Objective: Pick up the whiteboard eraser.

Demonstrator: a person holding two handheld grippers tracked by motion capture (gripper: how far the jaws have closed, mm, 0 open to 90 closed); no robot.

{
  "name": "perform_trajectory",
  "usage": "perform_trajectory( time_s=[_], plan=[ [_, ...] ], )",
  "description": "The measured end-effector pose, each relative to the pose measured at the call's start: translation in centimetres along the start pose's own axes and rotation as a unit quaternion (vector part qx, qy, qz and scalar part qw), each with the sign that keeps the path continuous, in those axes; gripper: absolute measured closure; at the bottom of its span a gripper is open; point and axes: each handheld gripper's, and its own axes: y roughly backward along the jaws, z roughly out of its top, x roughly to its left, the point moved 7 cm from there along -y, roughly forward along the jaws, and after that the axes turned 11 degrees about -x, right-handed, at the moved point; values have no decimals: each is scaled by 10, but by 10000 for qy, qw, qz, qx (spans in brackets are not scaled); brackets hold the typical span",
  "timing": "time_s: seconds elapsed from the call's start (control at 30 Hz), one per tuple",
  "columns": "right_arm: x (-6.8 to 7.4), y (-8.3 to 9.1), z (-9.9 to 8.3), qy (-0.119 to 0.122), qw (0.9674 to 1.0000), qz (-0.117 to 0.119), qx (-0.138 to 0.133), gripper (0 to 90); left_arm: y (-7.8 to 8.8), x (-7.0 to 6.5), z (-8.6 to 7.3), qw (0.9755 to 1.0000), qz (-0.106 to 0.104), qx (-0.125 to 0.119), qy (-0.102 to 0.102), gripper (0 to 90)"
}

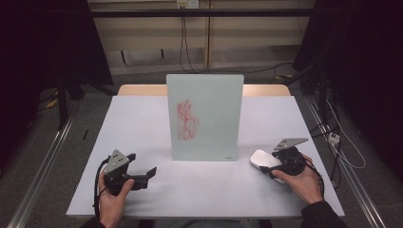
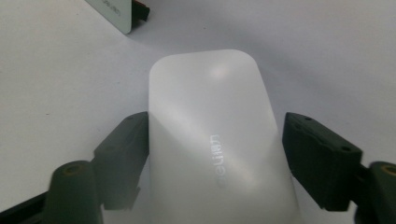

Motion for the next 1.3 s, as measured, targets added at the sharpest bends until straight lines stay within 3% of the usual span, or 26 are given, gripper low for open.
perform_trajectory(
  time_s=[0.3, 0.5, 0.93, 1.2, 1.3],
  plan=[
    [0, -1, -3, 161, 9997, 60, 162, 266, 0, 0, -1, 10000, -39, 18, 44, 59],
    [-2, 3, -8, 91, 9996, 169, 189, 286, 0, 0, -1, 10000, -52, 19, 52, 58],
    [2, 5, -6, 429, 9985, 105, 331, 313, 0, 0, -1, 9999, -74, 34, 64, 56],
    [4, 6, -6, 333, 9989, 131, 313, 314, -1, 0, -1, 9999, -102, 37, 77, 56],
    [3, 9, -3, 215, 9996, 87, 170, 314, 0, 0, -1, 9999, -100, 19, 136, 56]
  ],
)
